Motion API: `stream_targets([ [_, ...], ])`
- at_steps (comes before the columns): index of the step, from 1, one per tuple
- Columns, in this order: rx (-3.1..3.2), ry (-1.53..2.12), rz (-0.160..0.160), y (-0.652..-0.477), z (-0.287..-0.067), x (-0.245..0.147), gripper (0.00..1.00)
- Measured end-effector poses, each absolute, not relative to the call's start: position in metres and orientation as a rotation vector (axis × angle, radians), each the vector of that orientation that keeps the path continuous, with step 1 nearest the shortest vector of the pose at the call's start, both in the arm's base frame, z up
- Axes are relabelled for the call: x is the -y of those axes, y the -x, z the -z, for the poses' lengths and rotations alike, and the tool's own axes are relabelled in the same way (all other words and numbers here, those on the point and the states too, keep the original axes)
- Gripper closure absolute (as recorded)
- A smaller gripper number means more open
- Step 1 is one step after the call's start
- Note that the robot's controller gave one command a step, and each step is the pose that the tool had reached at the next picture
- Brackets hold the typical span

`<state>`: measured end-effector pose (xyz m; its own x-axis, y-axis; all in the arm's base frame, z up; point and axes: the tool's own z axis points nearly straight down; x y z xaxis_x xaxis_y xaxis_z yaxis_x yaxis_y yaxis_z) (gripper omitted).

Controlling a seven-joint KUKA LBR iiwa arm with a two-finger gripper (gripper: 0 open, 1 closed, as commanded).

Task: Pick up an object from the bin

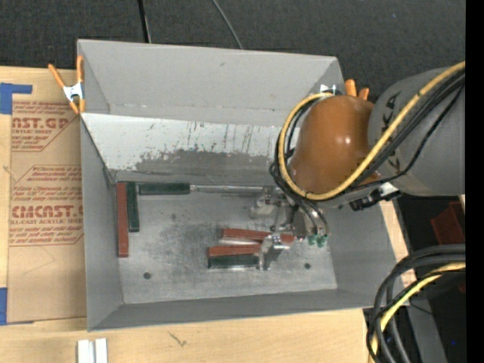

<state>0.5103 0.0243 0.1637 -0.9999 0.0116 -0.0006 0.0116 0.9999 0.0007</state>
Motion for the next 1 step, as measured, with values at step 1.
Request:
stream_targets([
  [1, -3.117, 0.061, -0.002, -0.5362, -0.0806, -0.0345, 1.00],
])
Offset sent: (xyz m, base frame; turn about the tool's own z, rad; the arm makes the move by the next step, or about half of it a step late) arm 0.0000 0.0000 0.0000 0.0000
